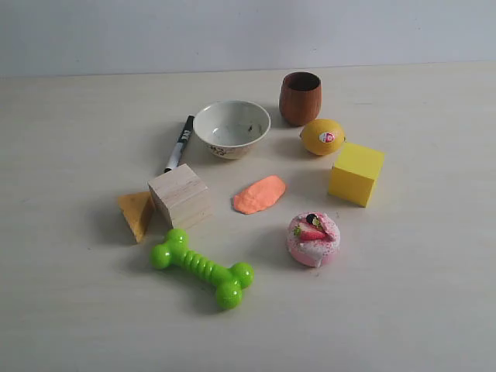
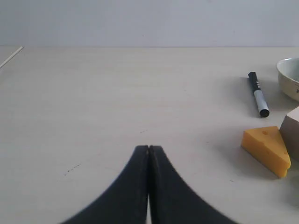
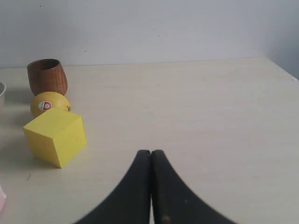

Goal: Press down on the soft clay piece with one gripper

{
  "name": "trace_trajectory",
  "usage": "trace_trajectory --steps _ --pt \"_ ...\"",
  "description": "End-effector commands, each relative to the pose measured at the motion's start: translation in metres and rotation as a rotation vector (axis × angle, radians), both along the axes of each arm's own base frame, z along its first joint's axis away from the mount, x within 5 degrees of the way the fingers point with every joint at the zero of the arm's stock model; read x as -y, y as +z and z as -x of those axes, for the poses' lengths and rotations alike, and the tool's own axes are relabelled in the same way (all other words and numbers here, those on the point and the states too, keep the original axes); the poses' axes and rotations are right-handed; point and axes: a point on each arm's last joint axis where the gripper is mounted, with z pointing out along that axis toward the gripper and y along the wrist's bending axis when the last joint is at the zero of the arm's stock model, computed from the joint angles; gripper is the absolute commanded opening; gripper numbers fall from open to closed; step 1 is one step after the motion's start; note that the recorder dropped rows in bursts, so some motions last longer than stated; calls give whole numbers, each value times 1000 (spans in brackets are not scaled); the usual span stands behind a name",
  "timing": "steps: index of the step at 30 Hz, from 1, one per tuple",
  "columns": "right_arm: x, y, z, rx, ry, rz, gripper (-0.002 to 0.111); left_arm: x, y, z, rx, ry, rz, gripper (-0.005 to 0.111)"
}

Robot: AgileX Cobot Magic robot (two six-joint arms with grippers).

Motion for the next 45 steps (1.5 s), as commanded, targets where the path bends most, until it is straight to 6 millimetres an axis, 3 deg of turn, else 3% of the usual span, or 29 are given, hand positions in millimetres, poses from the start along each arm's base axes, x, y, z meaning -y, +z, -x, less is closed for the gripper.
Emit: trace_trajectory --steps 1,17,23,29,32,35,38,45 --pt "0 0 0 9 -5 6 0 0 2 0 18 2 -4 0" --pt "1 1 0 19 -7 34 0 0 2 0 18 2 -4 0" --pt "1 42 0 481 -15 60 0 0 2 0 18 2 -4 0" --pt "1 49 2 562 -16 64 0 0 2 0 18 2 -4 0" --pt "1 60 6 682 -17 66 0 0 2 0 18 2 -4 0" --pt "0 73 13 857 10 -99 0 0 2 0 18 2 -4 0" --pt "0 81 15 874 30 -184 0 0 2 0 18 2 -4 0" --pt "-1 133 23 702 20 -178 0 0 2 0 18 2 -4 0"
